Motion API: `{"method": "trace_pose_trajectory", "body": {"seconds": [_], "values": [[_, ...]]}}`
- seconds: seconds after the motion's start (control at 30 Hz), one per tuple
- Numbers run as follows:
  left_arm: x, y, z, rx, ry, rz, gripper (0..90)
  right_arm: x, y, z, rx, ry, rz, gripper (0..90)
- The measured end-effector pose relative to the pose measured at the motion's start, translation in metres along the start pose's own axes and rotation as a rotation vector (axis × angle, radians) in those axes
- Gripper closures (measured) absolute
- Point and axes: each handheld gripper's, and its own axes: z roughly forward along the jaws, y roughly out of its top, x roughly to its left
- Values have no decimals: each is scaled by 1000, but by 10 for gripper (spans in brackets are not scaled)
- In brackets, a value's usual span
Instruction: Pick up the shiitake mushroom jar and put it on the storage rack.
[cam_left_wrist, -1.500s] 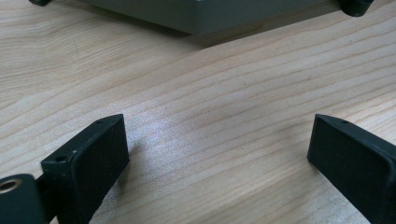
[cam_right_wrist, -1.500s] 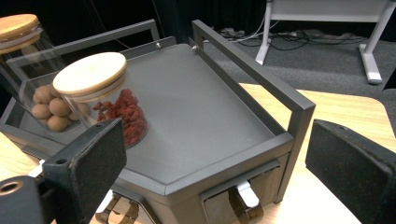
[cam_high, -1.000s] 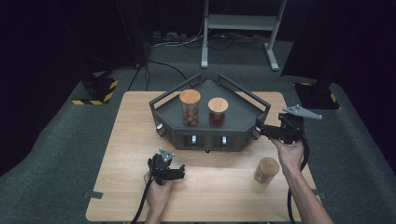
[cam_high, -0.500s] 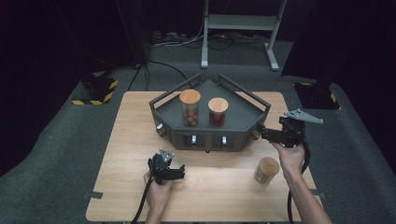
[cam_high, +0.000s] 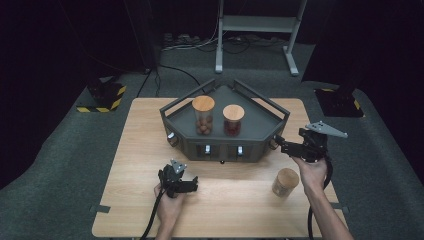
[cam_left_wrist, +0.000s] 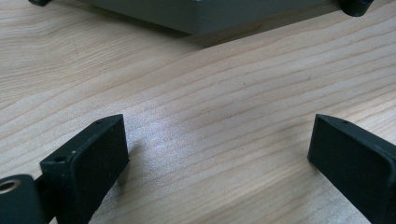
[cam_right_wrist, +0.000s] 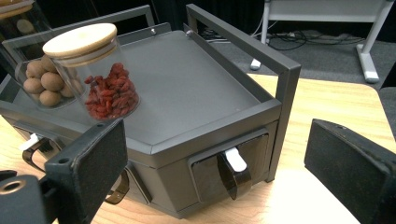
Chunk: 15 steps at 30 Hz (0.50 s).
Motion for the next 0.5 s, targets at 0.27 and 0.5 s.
{"method": "trace_pose_trajectory", "body": {"seconds": [0.27, 0.5], "values": [[0, 0, 0, 0, 0, 0, 46, -2, -12, 0, 18, 10, 5, 55], [0, 0, 0, 0, -1, 0, 43, -7, -21, -3, 19, 22, 24, 55]]}}
